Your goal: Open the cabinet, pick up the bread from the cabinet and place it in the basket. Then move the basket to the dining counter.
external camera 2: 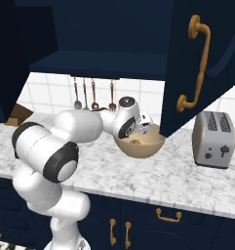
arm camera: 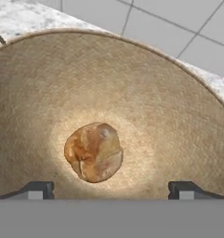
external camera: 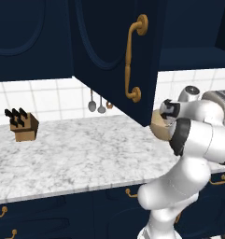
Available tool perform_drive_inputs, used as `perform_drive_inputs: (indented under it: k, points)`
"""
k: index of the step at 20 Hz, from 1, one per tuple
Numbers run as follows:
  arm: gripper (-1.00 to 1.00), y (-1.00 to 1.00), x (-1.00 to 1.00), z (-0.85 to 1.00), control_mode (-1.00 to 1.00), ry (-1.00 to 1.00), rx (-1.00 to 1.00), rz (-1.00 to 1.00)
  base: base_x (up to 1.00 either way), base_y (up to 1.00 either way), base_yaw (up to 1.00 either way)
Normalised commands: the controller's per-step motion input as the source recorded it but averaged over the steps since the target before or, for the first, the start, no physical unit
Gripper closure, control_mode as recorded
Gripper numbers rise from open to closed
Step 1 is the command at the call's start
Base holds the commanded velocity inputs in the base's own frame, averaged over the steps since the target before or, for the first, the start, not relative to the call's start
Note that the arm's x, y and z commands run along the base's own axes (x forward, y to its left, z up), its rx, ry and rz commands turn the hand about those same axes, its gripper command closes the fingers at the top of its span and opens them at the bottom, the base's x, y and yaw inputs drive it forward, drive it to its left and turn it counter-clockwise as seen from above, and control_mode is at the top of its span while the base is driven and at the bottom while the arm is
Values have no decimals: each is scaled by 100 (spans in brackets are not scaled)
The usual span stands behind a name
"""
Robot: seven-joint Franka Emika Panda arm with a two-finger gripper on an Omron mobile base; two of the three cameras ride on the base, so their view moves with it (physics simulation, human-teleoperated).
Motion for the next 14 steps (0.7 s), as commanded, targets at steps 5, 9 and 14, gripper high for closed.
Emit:
perform_drive_inputs:
  k: [5,9,14]
  points:
    - [-100,5,-50,42,-100,-25,0,-33,0,0,0]
    - [-100,0,-48,56,-100,-7,6,-47,0,0,0]
    - [-100,0,-73,39,-100,-3,21,-43,0,0,0]
